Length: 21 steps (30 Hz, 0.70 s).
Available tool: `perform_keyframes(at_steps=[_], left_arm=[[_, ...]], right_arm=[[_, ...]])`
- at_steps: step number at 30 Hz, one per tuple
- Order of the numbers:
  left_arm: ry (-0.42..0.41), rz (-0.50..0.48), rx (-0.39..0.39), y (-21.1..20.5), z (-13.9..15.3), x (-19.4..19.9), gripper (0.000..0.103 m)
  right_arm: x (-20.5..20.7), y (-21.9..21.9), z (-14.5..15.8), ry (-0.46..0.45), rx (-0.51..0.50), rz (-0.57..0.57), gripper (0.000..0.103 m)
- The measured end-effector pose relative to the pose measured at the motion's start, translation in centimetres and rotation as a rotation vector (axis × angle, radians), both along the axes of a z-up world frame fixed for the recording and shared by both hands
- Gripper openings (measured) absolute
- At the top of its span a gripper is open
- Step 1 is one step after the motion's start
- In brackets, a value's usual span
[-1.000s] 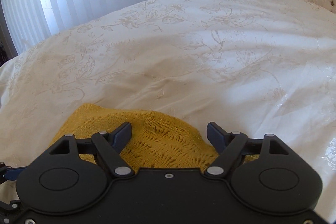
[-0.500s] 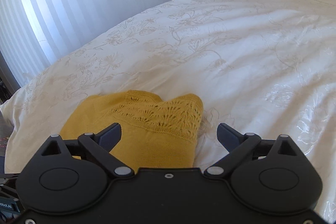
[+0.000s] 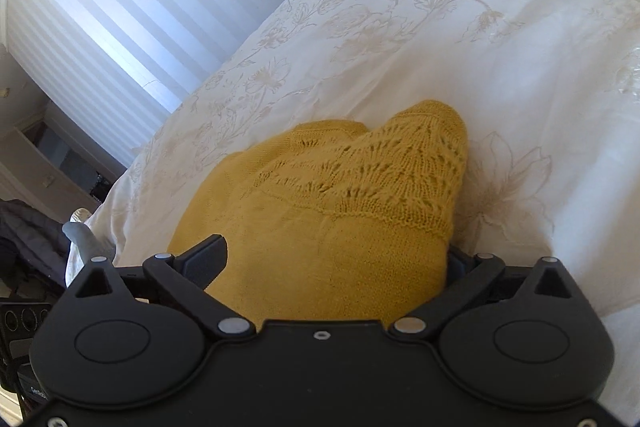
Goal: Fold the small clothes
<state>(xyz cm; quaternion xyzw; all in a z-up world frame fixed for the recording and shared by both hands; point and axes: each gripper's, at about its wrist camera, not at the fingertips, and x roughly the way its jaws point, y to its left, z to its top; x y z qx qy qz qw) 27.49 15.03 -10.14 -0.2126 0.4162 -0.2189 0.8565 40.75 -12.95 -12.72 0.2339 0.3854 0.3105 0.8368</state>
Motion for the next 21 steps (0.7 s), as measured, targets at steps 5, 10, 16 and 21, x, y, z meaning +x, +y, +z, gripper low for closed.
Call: perform_keyframes(at_steps=[5, 10, 16, 21], left_arm=[[-0.049, -0.027, 0.038, -1.0, -0.1, 0.5, 0.08], [-0.088, -0.052, 0.054, -1.9, -0.2, 0.8, 0.08], [-0.074, -0.064, 0.005, -1.5, -0.3, -0.3, 0.078], [-0.028, -0.023, -0.04, -0.8, -1.2, -0.3, 0.016]], right_arm=[[1.5, -0.3, -0.4, 0.003, 0.059, 0.03, 0.103], [2.4, -0.3, -0.6, -0.003, 0.086, 0.047, 0.103], [1.8, -0.9, -0.4, -0.021, 0.096, 0.064, 0.098], [1.1, -1.5, -0.2, -0.016, 0.027, -0.006, 0.05]])
